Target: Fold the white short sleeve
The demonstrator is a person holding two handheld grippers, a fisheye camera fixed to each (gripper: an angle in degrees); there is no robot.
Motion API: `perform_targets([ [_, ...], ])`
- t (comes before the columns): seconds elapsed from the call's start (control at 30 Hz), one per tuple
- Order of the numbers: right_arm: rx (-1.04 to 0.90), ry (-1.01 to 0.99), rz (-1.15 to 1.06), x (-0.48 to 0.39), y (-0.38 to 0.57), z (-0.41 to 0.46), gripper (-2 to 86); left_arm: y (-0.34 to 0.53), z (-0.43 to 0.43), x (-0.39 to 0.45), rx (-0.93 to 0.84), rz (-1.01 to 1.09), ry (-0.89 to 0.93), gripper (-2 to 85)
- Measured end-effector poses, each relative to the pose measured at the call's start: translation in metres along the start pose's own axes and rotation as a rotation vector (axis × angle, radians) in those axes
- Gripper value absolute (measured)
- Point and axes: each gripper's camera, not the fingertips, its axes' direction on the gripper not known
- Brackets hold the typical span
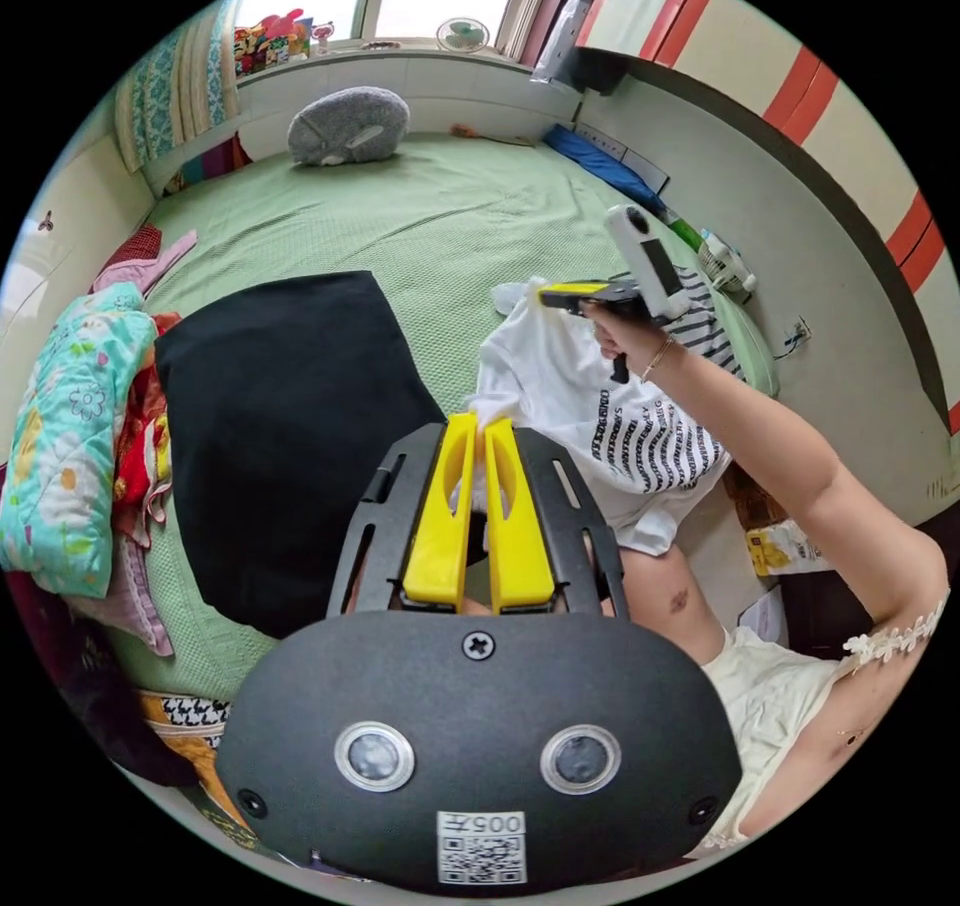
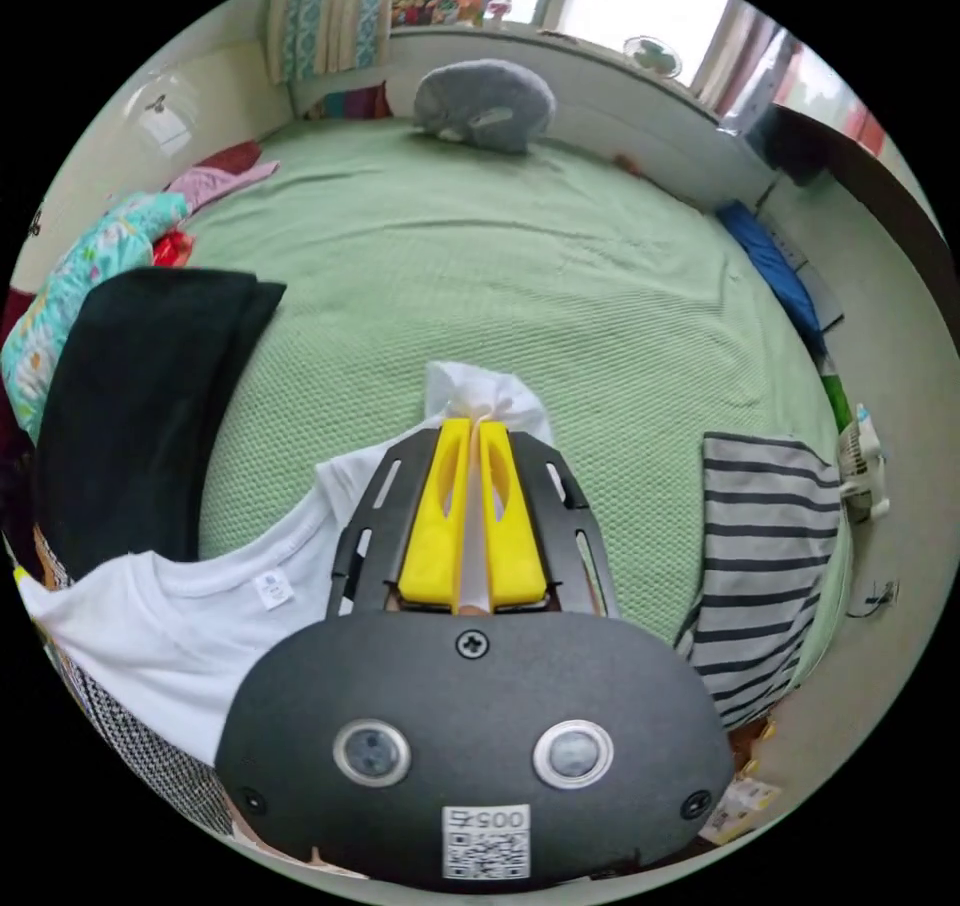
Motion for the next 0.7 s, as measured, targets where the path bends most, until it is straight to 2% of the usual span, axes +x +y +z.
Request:
perform_targets([
  [0.13, 0.113, 0.037, 0.109, 0.050, -0.009, -0.052, -1.4, -0.020, 0.003, -0.006, -0.023, 0.006, 0.001, 0.7],
  [0.33, 0.230, 0.043, 0.262, 0.115, -0.045, -0.123, -1.4, -0.090, -0.006, -0.020, -0.022, -0.022, -0.127, 0.5],
  [0.47, 0.288, 0.134, 0.330, 0.135, -0.085, -0.155, -1.4, -0.157, -0.013, -0.018, 0.065, -0.066, -0.274, 1.0],
  [0.53, 0.307, 0.134, 0.359, 0.140, -0.099, -0.164, -1.3, -0.185, -0.012, -0.020, 0.092, -0.116, -0.237, 1.4],
  [0.6, 0.295, 0.140, 0.390, 0.144, -0.109, -0.165, -1.0, -0.205, -0.003, -0.022, 0.115, -0.155, -0.220, 1.9],
  [0.7, 0.170, 0.010, 0.386, 0.150, -0.117, -0.145, 0.7, -0.216, 0.031, -0.028, 0.047, -0.242, -0.217, 3.0],
])
